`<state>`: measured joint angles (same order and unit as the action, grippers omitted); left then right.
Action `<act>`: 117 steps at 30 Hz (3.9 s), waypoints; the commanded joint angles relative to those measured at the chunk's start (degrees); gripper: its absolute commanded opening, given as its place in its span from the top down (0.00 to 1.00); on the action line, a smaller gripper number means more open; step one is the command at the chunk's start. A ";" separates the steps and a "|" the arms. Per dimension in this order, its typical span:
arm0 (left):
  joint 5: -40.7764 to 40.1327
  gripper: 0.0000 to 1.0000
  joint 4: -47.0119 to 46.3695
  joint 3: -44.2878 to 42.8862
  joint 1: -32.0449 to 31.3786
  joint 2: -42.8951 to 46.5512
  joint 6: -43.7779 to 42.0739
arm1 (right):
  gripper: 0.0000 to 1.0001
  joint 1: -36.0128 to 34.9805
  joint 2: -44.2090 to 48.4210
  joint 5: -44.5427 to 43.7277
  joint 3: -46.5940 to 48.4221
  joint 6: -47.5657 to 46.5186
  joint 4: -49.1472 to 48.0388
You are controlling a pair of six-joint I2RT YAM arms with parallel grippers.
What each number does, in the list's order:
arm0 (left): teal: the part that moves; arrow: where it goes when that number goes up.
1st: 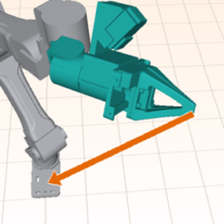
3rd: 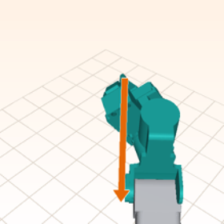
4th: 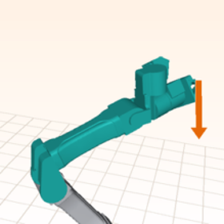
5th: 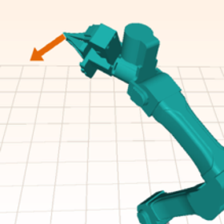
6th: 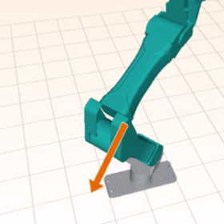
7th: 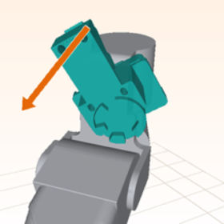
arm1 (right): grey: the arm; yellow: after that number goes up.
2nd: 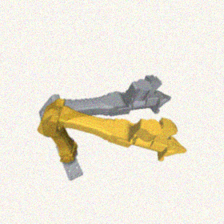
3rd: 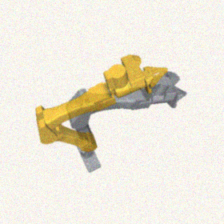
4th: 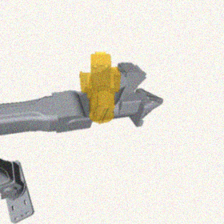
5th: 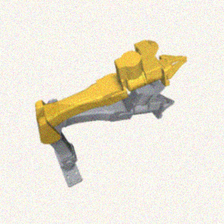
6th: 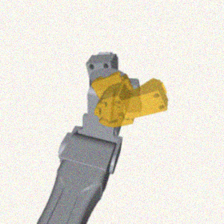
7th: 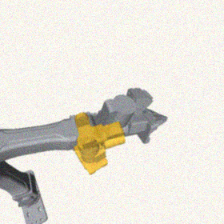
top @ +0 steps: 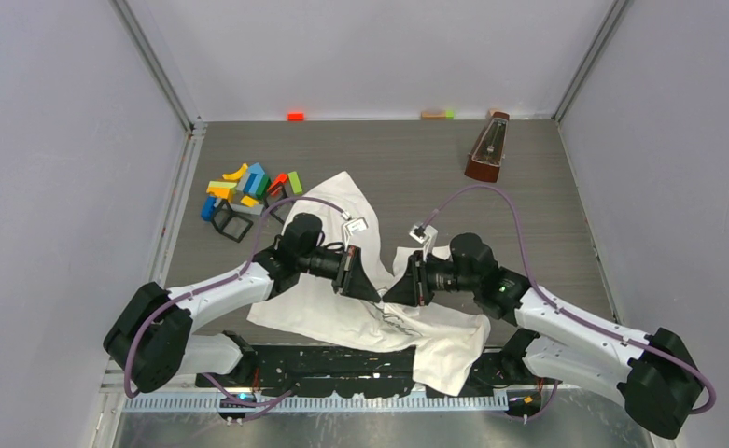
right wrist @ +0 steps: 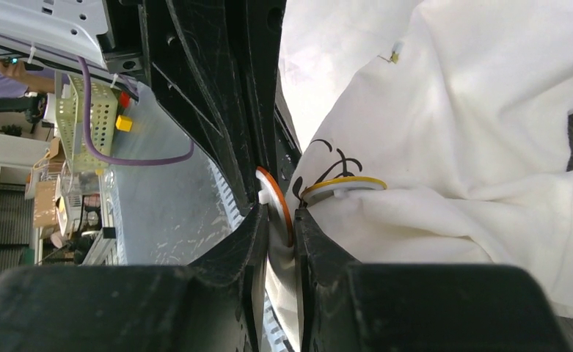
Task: Pin the brooch onto the clothing
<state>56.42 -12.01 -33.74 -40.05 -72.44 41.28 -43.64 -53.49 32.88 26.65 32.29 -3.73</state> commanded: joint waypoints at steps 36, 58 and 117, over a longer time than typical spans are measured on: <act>-48.51 0.00 33.37 -20.15 13.71 -3.49 -13.08 | 0.26 20.87 -15.97 -37.76 12.55 2.03 16.80; -69.44 0.00 32.89 -60.92 14.21 -48.70 -23.95 | 0.54 22.68 -33.02 -37.90 17.68 1.67 13.75; -63.23 1.00 35.33 -63.49 27.38 -8.22 -21.97 | 1.00 49.25 -7.26 -37.89 56.84 -6.06 20.69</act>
<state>-7.88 20.64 -95.07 -12.69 -87.22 21.80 5.45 -65.87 -3.86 75.48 29.34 16.27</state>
